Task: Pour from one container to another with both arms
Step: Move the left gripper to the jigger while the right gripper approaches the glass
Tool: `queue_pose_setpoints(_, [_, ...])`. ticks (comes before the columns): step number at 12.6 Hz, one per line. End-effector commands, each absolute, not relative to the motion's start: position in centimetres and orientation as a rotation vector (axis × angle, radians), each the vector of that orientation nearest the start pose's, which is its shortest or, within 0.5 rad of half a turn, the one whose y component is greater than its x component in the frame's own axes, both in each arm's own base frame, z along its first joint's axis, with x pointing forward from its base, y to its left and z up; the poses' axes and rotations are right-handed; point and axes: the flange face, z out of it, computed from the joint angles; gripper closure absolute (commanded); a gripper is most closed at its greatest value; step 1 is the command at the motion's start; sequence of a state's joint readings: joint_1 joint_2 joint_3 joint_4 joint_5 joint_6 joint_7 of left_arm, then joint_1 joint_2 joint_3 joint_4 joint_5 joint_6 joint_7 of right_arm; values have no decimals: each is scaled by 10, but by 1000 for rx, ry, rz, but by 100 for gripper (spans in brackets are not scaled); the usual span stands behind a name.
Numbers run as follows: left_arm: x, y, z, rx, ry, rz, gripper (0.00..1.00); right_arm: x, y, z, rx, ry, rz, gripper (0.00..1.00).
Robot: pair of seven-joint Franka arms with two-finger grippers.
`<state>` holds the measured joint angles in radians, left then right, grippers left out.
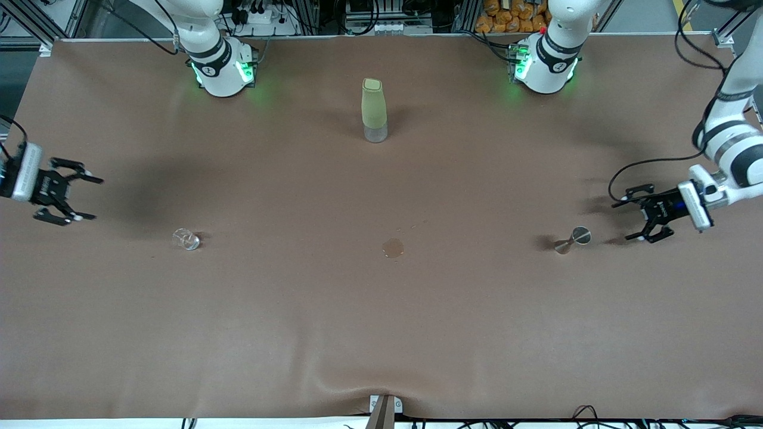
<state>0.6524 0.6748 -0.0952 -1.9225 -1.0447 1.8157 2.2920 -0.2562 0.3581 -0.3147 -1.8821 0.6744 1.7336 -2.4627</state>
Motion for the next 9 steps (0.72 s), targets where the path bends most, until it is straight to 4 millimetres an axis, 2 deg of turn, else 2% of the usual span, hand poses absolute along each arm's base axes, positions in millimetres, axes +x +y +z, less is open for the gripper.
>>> queue_pose_setpoints(1, [526,228,106,1738,-1086,1075,2,526,-258,251,2340,2553,1176,0])
queue_pose_setpoints(3, [526,223,100,1666,-1131,1119,3,523,-252,209,2353,2536,1311,0])
queue_pose_setpoints(5, [537,207,98,1557,-1189,1189,5,521,-244,174,2299,2527,1459,0])
queue_pose_setpoints(8, [548,186,91,1475,-1214,1236,6,515,-238,139,2264,2508,1565,0])
queue_pose_setpoints(9, [556,177,87,1441,-1235,1263,6,514,-235,130,2236,2519,1593,0])
